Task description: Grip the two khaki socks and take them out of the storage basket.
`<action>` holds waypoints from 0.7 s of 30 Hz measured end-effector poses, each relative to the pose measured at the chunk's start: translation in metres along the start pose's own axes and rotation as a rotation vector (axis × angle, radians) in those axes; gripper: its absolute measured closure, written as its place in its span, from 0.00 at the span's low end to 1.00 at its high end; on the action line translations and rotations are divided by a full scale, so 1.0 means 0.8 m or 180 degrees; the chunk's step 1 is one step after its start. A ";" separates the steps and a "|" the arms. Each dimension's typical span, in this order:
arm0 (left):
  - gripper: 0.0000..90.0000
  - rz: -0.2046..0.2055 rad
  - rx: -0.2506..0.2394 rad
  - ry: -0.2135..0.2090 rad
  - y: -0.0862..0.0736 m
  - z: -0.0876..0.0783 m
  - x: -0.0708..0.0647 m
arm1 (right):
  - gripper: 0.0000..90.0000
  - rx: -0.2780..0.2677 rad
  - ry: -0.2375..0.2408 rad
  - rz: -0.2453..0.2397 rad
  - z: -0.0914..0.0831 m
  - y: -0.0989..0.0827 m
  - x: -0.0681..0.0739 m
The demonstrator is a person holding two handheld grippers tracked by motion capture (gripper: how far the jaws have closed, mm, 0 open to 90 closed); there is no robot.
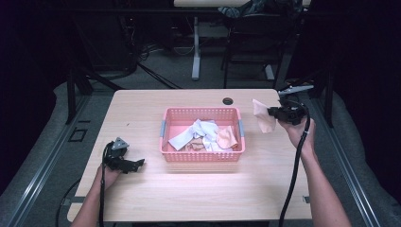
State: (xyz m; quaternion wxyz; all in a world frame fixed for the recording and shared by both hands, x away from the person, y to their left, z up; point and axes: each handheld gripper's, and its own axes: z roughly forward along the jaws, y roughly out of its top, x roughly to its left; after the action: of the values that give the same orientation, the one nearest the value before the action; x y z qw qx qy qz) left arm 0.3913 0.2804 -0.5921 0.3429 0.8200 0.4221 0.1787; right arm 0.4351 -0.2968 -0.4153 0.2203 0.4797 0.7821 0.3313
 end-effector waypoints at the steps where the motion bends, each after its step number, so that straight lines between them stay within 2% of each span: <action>1: 0.00 0.0000 0.0001 -0.0001 0.000 0.000 0.000 | 0.95 0.0008 -0.0011 -0.0002 0.001 -0.001 -0.001; 10: 0.00 0.0007 0.0001 -0.0007 0.000 0.000 0.000 | 0.95 0.0145 -0.0100 0.0067 0.015 -0.017 -0.015; 13: 0.00 0.0007 0.0000 -0.0008 0.000 0.000 0.000 | 0.95 0.0185 -0.0107 0.0085 0.021 -0.021 -0.017; 14: 0.00 0.0006 0.0000 -0.0008 0.000 0.000 0.000 | 0.95 0.0250 -0.0111 0.0107 0.027 -0.026 -0.020; 21: 0.00 0.0008 0.0001 -0.0010 0.000 0.000 0.000 | 0.95 0.0298 -0.0099 0.0195 0.034 -0.035 -0.029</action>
State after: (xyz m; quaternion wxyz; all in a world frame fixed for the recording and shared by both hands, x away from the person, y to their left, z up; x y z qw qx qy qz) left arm 0.3916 0.2806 -0.5921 0.3433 0.8208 0.4205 0.1778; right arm 0.4468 -0.3182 -0.4537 0.1996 0.5182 0.7781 0.2935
